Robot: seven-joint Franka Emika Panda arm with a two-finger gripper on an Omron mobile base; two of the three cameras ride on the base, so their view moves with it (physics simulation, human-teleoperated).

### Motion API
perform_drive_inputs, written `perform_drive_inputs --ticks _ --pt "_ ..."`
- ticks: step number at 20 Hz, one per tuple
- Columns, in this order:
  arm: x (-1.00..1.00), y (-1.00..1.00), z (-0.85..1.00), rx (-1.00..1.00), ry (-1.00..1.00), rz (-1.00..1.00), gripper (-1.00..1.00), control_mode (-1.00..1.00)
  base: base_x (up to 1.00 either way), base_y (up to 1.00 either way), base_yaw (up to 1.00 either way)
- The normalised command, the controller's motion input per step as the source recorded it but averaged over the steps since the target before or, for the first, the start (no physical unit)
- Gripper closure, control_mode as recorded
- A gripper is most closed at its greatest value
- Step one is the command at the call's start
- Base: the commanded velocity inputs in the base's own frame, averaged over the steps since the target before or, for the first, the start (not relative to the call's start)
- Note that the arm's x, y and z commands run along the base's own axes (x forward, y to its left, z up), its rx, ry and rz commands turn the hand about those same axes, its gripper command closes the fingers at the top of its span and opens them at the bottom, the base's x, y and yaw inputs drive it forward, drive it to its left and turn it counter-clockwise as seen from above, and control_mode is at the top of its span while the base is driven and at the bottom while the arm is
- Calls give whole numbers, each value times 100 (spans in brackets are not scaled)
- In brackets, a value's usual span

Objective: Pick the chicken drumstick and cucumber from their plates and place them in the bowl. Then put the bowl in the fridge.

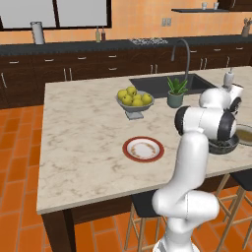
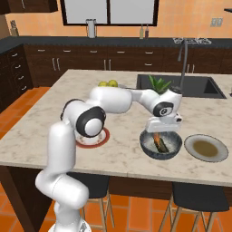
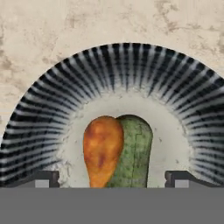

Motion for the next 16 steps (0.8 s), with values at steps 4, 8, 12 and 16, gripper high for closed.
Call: perform_drive_inputs --ticks 4,8,12,16 --pt "-56 52 25 -1 -13 -7 -100 -100 0 0 0" --pt "-23 85 1 -2 2 -10 -100 -100 0 0 0" --pt "14 23 -1 -4 2 -4 -100 -100 0 0 0" --pt "8 36 -27 -8 0 -1 -100 -100 0 0 0"
